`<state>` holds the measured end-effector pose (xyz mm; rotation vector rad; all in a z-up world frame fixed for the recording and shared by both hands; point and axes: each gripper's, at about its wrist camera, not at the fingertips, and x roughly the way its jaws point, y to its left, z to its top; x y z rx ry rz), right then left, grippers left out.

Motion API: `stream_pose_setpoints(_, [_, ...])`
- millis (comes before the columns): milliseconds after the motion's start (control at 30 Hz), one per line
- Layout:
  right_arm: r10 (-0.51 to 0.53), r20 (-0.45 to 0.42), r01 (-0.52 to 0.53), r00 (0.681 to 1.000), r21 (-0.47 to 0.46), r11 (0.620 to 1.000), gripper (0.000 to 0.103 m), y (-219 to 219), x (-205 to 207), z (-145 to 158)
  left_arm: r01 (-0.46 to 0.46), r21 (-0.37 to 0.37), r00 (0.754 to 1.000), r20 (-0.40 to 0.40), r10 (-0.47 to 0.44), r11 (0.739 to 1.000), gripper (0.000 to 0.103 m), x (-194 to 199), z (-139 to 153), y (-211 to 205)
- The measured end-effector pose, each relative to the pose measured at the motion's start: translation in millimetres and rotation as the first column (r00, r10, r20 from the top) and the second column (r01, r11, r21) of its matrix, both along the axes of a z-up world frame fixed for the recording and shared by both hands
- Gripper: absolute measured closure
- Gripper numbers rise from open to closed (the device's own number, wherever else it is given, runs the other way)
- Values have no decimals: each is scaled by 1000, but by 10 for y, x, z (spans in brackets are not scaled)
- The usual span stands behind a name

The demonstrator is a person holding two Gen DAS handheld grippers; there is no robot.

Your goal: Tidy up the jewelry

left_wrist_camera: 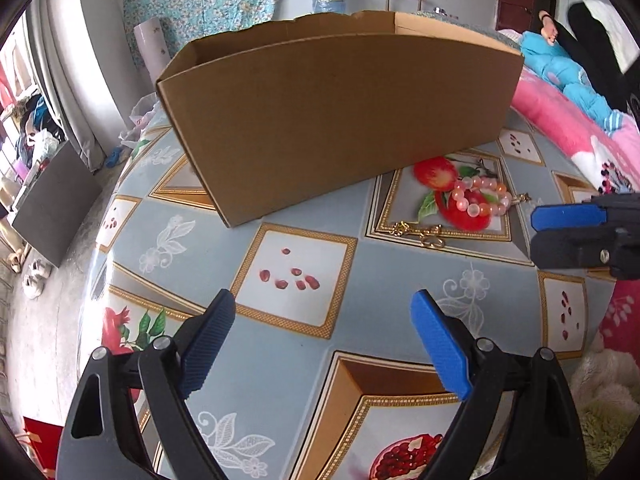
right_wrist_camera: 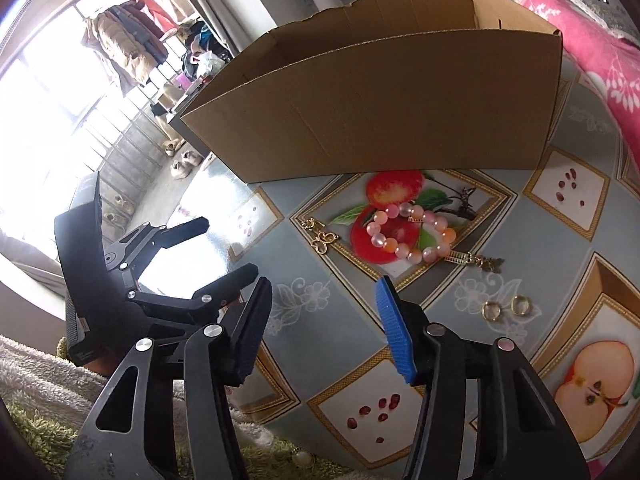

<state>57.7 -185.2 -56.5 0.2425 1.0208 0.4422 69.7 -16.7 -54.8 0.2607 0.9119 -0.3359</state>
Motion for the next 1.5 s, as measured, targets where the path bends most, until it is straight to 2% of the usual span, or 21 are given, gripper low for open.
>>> stream_pose_setpoints(133, [16, 10, -15, 1000, -26, 1000, 70, 128, 70, 7, -3, 16, 1000, -7, 3, 1000, 16, 36, -66, -9])
stream_pose_setpoints(333, [77, 12, -75, 997, -89, 993, 71, 378, 256, -22, -29, -17, 999, -31, 28, 999, 16, 82, -104, 116])
stream_pose_setpoints(500, [135, 17, -130, 991, -176, 976, 71, 586, 367, -71, -43, -58, 998, -58, 39, 997, 15, 114, -124, 201])
stream_pose_setpoints(700, [184, 35, -167, 982, -283, 944, 73, 773, 521, -96, -45, -56, 997, -58, 42, 997, 10, 114, -141, 238])
stream_pose_setpoints(933, [238, 46, -204, 970, -374, 904, 90, 831, 575, -182, -53, -53, 997, -66, 50, 997, 7, 130, -160, 258])
stream_pose_setpoints(1067, [231, 29, -204, 973, -368, 907, 96, 750, 550, -193, -52, -51, 996, -70, 48, 997, 6, 122, -161, 255])
stream_pose_setpoints(1433, [180, -27, -178, 983, -350, 920, 97, 649, 269, -208, -52, -50, 996, -70, 49, 997, 6, 116, -158, 250])
stream_pose_setpoints(1500, [167, -36, -170, 985, -338, 926, 93, 604, 238, -186, -53, -50, 996, -71, 50, 997, 6, 112, -158, 250])
